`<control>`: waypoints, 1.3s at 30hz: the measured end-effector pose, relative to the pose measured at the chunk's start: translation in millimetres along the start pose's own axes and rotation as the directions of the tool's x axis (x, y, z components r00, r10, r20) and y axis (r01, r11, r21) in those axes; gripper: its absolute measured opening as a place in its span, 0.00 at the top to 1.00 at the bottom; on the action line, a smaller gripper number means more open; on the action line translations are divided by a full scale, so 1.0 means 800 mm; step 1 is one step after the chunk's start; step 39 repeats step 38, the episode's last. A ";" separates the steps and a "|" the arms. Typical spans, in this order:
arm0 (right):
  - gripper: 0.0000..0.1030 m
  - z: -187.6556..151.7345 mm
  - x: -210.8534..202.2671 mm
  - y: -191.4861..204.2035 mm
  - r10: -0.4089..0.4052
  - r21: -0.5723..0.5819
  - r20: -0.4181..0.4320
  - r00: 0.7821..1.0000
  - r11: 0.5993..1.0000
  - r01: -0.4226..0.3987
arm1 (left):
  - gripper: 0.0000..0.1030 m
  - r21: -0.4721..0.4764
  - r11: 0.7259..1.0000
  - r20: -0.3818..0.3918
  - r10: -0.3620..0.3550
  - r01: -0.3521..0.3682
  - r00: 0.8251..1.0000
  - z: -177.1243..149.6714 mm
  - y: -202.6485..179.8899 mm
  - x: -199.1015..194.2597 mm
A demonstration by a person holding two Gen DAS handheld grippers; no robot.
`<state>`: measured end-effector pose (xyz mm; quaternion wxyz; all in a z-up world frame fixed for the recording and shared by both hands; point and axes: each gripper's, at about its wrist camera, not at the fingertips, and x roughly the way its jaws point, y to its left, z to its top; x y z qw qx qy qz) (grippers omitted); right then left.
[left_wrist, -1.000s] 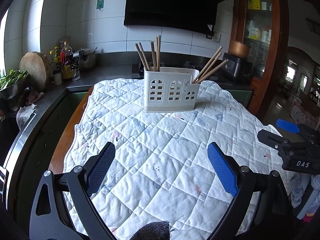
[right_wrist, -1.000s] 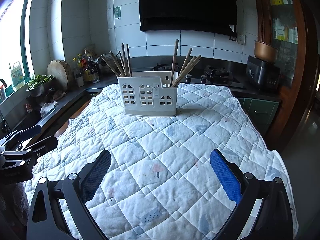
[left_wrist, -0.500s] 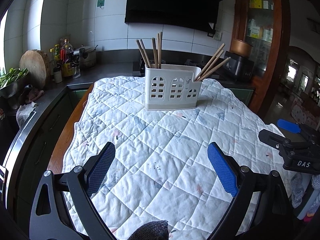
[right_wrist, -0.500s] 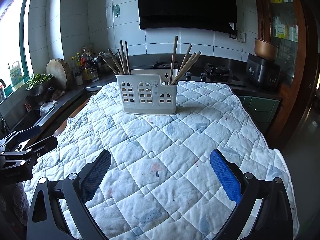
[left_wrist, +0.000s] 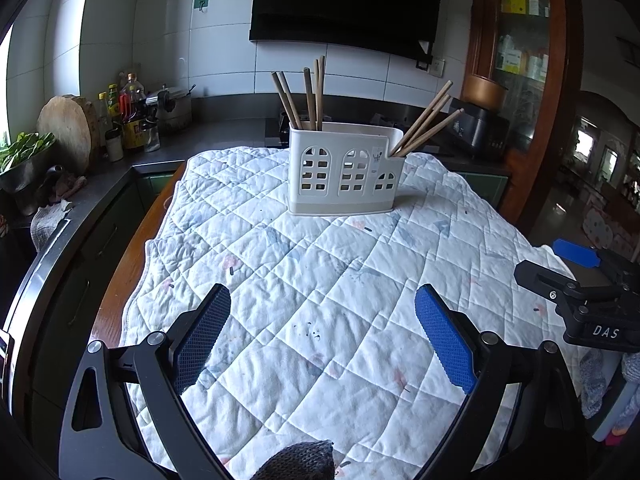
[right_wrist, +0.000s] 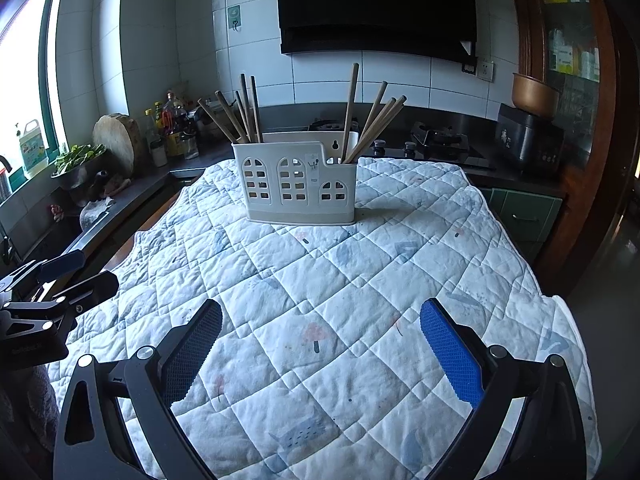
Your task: Organize utensils
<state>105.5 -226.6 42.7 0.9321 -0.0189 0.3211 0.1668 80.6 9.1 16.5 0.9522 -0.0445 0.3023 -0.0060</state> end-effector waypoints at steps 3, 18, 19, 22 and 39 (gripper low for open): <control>0.07 0.000 0.001 0.000 0.003 0.001 -0.001 1.000 1.000 -0.003 | 0.10 -0.003 1.000 -0.002 0.001 -0.001 1.000 0.000 -0.001 0.001; 0.07 -0.003 0.004 0.000 0.011 -0.002 -0.008 1.000 1.000 -0.011 | 0.10 -0.001 1.000 -0.007 -0.006 0.006 1.000 -0.003 -0.003 0.004; 0.07 -0.002 0.004 0.000 0.011 -0.003 -0.007 1.000 1.000 -0.011 | 0.10 -0.001 1.000 -0.008 -0.006 0.006 1.000 -0.004 -0.004 0.004; 0.07 -0.002 0.004 0.000 0.011 -0.003 -0.009 1.000 1.000 -0.011 | 0.10 -0.002 1.000 -0.007 -0.006 0.006 1.000 -0.003 -0.003 0.004; 0.07 -0.006 0.005 -0.002 0.014 -0.001 -0.012 1.000 1.000 -0.014 | 0.10 -0.001 1.000 -0.014 0.001 -0.001 1.000 0.000 -0.005 0.004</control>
